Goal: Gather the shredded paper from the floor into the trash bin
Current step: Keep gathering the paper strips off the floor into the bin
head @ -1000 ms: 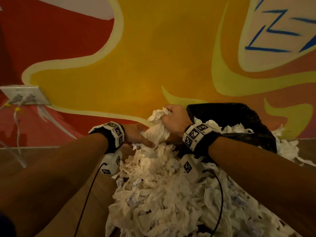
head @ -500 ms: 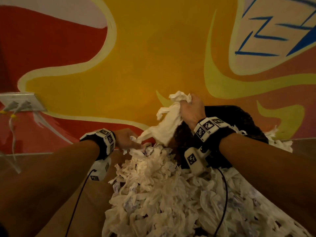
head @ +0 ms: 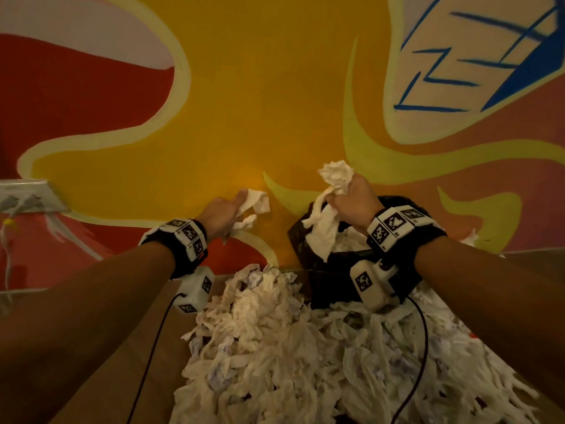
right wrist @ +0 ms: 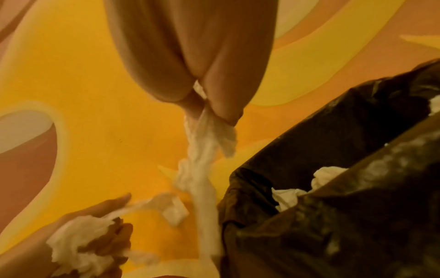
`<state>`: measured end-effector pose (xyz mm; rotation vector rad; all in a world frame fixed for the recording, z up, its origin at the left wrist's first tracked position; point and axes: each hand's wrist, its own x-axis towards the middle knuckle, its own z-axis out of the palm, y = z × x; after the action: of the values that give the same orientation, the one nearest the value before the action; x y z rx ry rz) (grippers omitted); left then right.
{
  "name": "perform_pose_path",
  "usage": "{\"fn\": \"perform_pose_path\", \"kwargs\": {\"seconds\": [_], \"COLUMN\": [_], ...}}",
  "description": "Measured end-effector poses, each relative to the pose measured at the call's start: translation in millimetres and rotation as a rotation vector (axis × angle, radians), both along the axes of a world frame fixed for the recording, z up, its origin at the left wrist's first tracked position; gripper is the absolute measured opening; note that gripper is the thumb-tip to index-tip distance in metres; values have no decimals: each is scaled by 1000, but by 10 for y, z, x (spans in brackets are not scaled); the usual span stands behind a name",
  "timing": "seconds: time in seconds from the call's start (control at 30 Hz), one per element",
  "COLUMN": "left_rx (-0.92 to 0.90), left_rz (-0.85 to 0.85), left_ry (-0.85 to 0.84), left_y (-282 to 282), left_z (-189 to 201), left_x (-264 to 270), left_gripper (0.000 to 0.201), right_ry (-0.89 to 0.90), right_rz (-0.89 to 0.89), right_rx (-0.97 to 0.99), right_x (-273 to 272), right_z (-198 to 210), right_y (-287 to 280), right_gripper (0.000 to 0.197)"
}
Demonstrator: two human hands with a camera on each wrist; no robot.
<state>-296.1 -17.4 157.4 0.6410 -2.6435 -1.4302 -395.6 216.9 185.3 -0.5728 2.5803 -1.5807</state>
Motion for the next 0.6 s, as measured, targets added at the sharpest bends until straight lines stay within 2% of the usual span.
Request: {"fn": "perform_pose_path", "kwargs": {"seconds": [0.1,0.2,0.37,0.5,0.57,0.6], "left_rx": [27,47,152,78,93,106], "left_rz": [4,-11,-118,-128,-111,-138], "left_ry": [80,94,120,139,154,160], "left_y": [86,181,439,758,923,1001], "left_z": [42,112,239,297,316,326], "left_x": [-73,-119,-172,-304,-374,-398], "left_gripper": [47,46,51,28,32,32], "right_ry": [-29,-6,-38,-169,-193,-170], "right_rz": [-33,-57,-133,-234,-213,-204], "right_rx": [-17,-25,-130,-164,-172,-163], "right_x": [-88,-161,-246,-347,-384,-399], "right_z": [20,66,125,162,162,150], "right_y": [193,446,871,1065,1145,1188], "right_gripper": [21,31,17,41,50,45]}}
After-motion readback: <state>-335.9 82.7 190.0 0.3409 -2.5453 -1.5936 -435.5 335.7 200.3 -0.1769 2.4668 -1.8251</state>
